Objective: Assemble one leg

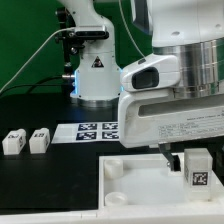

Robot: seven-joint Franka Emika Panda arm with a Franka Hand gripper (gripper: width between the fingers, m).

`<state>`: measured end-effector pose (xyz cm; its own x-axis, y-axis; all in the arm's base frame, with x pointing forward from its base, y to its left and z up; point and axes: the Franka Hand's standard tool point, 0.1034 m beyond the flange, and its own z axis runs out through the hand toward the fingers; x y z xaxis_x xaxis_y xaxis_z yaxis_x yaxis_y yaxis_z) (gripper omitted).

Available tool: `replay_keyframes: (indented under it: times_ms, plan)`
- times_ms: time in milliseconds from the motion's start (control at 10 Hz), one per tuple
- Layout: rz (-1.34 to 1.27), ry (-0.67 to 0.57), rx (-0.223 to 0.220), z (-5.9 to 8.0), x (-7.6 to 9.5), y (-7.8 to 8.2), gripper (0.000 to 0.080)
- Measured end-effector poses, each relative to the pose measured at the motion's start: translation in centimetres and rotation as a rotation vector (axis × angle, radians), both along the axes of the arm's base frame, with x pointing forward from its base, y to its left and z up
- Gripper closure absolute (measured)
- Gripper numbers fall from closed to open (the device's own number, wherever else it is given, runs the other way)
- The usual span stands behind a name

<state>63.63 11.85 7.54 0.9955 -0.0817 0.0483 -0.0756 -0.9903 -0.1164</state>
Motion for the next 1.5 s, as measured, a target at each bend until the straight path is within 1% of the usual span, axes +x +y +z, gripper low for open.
replay_keyframes:
  times_ms: [100, 300, 600, 700, 900, 1100, 1200, 1400, 1500]
  plan:
    - [-0.096, 0.011, 0.008, 0.0, 0.0, 0.02, 0.05]
    - [-0.273, 0.031, 0.014, -0.07, 0.0, -0.35, 0.0499]
    - [-0.714, 0.083, 0.039, -0.19, -0.03, -0.64, 0.0499]
    - [-0.903, 0.112, 0.05, -0.21, -0.12, -0.66, 0.0499]
    - [-1.257, 0.178, 0.091, -0.26, -0.27, -0.64, 0.05]
    - [-1.534, 0.245, 0.173, -0.3, -0.41, -0.87, 0.05]
    - [-1.621, 0.263, 0.174, -0.35, -0.51, -0.51, 0.05]
    - [-1.583, 0.258, 0.172, -0.41, -0.55, -0.42, 0.0502]
    - [-1.556, 0.254, 0.171, -0.43, -0.56, -0.41, 0.0405]
